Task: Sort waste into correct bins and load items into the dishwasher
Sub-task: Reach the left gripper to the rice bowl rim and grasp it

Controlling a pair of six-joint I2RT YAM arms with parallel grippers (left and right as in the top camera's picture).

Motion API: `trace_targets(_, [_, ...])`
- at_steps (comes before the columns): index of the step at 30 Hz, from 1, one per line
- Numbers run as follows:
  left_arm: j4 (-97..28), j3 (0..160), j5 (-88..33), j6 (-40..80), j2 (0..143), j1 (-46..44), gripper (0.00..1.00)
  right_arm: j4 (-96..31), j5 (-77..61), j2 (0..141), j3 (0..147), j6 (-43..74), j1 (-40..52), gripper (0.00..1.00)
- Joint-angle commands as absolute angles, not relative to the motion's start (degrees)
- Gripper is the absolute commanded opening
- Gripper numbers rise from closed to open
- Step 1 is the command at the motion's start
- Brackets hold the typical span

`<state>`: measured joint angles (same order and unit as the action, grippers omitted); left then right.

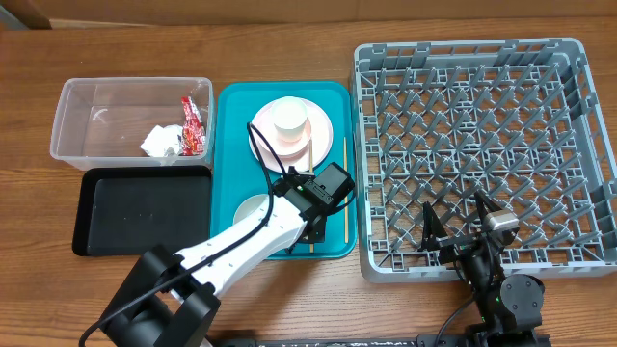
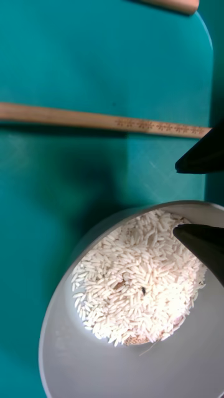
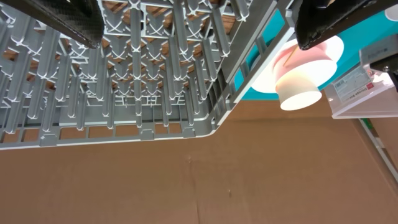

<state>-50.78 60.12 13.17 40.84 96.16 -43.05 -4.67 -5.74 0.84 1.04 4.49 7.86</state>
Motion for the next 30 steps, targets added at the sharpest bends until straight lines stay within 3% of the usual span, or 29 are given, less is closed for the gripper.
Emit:
trace_targets(1, [-50.78,59.83,17.02,41.95,96.99,-43.09,0.29,-4.38,-5.63,0.38,0.45,4.47,7.64,1.00])
trace_targets(20, [-54.57,59.83,28.53,42.02,97.01,-38.33,0.33,-4.38,-5.63,0.38,0.45,4.47,7.64,1.00])
trace_targets(30, [-53.32,59.83,16.01,42.02,97.01,-36.38,0.32,-4.38,-5.63,0.38,0.45,4.47,7.64,1.00])
